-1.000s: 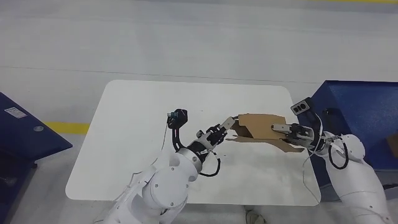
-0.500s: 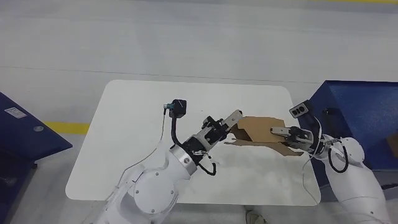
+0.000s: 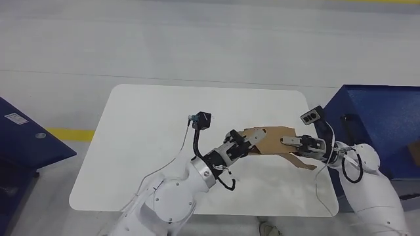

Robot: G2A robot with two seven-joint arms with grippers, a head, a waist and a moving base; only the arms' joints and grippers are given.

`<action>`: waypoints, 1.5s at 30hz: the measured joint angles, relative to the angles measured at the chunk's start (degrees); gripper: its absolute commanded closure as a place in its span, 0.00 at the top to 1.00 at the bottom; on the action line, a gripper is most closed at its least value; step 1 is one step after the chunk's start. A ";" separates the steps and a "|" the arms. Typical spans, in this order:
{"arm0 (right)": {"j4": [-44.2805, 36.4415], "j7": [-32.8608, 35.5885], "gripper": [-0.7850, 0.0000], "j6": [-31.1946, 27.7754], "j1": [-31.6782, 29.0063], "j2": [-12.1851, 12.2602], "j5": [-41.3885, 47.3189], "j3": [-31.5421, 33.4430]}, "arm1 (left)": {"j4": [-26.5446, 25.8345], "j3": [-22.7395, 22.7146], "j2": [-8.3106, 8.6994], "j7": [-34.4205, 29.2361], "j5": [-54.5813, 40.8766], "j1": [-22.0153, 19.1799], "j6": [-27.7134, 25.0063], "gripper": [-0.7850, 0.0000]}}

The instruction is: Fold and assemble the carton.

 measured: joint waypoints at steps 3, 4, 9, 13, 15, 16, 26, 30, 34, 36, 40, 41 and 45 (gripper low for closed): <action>-0.01 -0.34 0.00 -0.18 0.03 -0.11 -0.91 -0.54 | -0.61 0.12 -0.06 -0.22 0.12 0.48 -0.89 1.00; -0.05 -0.59 0.00 -0.33 0.03 -0.17 -1.42 -0.83 | -0.98 0.25 -0.07 -0.13 0.48 0.72 -1.41 1.00; -0.47 -1.55 0.00 -1.08 -0.16 -0.40 -3.29 -2.03 | -2.11 1.00 -0.20 -0.58 1.64 1.23 -2.32 1.00; -0.89 -1.93 0.00 -1.45 -0.40 -0.56 -4.07 -2.74 | -2.38 1.79 -0.38 -1.05 2.36 1.32 -2.69 1.00; -1.11 -1.93 0.00 -1.59 -0.58 -0.60 -4.30 -2.93 | -2.07 2.11 -0.50 -1.11 2.63 1.19 -2.71 1.00; -1.24 -1.92 0.00 -1.63 -0.72 -0.63 -4.39 -3.04 | -1.86 2.37 -0.58 -1.10 2.92 1.07 -2.66 1.00; -0.22 -0.83 0.00 -0.86 -1.09 -0.57 -1.17 -1.36 | -1.24 2.68 -1.13 -0.12 4.40 0.89 -1.00 1.00; 2.14 0.51 0.00 2.10 -0.19 -0.46 2.87 -0.21 | -4.38 1.07 -0.78 -0.24 4.77 3.01 -1.04 1.00; 4.42 0.46 0.00 7.15 1.30 -0.41 9.00 -1.22 | -9.86 -2.05 0.05 -0.96 5.14 7.11 -2.74 1.00; 5.72 0.45 0.00 9.33 2.14 -0.47 11.57 -2.24 | -11.93 -3.54 0.45 -1.37 5.30 9.07 -3.95 1.00; 7.25 0.46 0.00 12.12 3.46 -0.77 15.36 -4.61 | -13.72 -5.91 0.93 -1.25 5.35 11.87 -5.50 1.00; 7.26 0.46 0.00 12.11 3.47 -0.77 15.36 -4.62 | -13.69 -5.89 0.93 -1.24 5.33 11.86 -5.50 1.00; 5.32 -0.34 0.00 13.14 2.65 -0.92 16.25 -4.62 | -13.37 -5.91 0.93 -1.26 5.36 11.87 -5.28 1.00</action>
